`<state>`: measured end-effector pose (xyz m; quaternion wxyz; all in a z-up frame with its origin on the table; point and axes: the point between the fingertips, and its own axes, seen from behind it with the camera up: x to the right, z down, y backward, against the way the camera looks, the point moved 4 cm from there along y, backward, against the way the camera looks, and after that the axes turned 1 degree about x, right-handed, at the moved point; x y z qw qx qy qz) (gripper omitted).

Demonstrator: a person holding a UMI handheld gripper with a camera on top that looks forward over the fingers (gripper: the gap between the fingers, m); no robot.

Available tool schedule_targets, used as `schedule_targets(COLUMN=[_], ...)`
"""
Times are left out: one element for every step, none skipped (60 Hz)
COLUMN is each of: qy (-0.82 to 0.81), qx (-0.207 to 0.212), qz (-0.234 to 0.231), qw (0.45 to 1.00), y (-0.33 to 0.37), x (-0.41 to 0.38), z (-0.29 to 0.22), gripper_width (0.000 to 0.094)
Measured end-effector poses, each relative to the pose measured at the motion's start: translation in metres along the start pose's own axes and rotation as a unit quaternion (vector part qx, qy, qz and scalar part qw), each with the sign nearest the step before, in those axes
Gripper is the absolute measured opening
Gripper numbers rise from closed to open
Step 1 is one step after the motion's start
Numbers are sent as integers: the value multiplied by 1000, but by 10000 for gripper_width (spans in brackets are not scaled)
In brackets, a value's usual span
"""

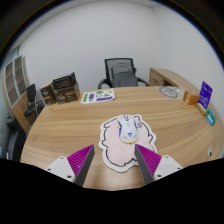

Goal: Arrange mouse

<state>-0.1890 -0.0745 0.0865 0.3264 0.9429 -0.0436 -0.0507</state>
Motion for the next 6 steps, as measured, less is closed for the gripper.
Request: schedule_targets(qy=[-4,-7,-10,-14,-18,-22], qx=[2,5,6,7,7,6], qz=[3,7,9,10,11,13], qw=[1000,1000,1000,1000,1000,1000], y=[10,21,27,33,40,46], x=[-4,-9,-11,-13,-15,-17], z=[4,9,12,14,17,20], gripper_width=[830,832,831,830,833,832])
